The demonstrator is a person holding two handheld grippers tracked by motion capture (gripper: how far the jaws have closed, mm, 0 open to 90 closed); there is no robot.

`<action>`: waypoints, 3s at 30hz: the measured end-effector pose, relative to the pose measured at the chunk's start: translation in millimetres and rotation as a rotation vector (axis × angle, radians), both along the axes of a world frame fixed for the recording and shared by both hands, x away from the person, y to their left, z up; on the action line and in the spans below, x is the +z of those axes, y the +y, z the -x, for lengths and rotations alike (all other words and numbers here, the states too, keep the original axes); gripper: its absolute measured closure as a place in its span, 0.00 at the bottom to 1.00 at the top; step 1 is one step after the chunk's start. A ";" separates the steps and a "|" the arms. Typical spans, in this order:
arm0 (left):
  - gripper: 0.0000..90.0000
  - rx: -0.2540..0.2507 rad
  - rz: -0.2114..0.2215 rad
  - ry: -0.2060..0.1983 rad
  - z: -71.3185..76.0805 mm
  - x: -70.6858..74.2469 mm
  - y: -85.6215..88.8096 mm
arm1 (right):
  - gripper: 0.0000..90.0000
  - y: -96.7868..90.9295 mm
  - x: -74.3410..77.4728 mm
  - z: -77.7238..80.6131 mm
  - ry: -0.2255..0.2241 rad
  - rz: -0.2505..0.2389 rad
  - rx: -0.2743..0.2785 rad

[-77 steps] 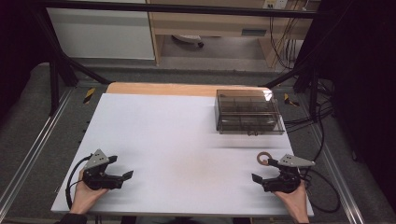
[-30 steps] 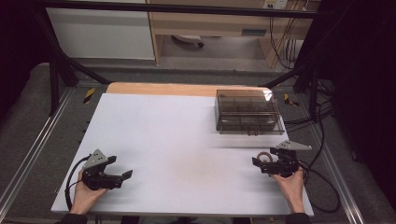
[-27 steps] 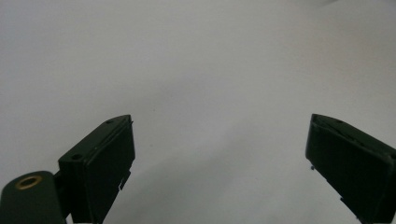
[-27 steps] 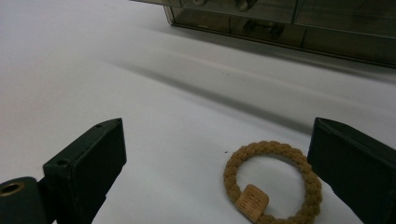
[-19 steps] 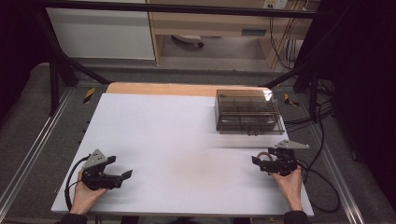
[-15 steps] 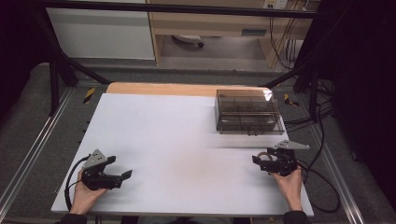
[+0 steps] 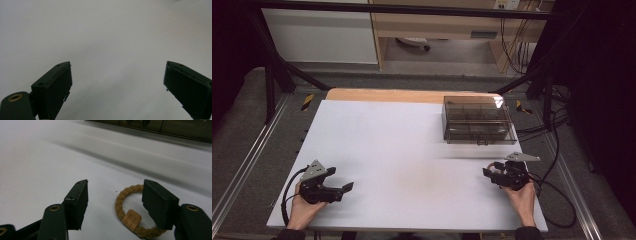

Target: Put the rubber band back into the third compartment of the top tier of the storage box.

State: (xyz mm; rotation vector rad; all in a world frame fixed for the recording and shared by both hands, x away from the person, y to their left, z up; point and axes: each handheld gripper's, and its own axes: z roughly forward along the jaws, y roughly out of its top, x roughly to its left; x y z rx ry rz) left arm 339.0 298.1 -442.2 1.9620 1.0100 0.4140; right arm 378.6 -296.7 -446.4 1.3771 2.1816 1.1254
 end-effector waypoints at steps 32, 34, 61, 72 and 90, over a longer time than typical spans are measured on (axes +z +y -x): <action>0.09 0.006 -0.004 -0.001 -0.5 0.0 0.4 | 0.86 3.5 -6.1 -2.1 0.017 0.049 -0.041; 0.09 0.005 -0.004 -0.001 -0.5 0.0 0.2 | 0.87 3.7 -6.2 -2.1 0.017 0.049 -0.042; 0.09 0.004 -0.006 -0.001 -0.3 0.5 0.9 | 0.94 8.9 -4.5 -0.4 0.026 0.083 -0.047; 0.09 0.007 -0.003 -0.004 -0.1 0.9 1.4 | 0.96 8.8 -1.6 0.7 0.040 0.083 -0.038; 0.09 0.007 -0.004 -0.004 -0.2 0.9 1.5 | 0.97 8.5 12.2 5.8 0.001 0.071 -0.016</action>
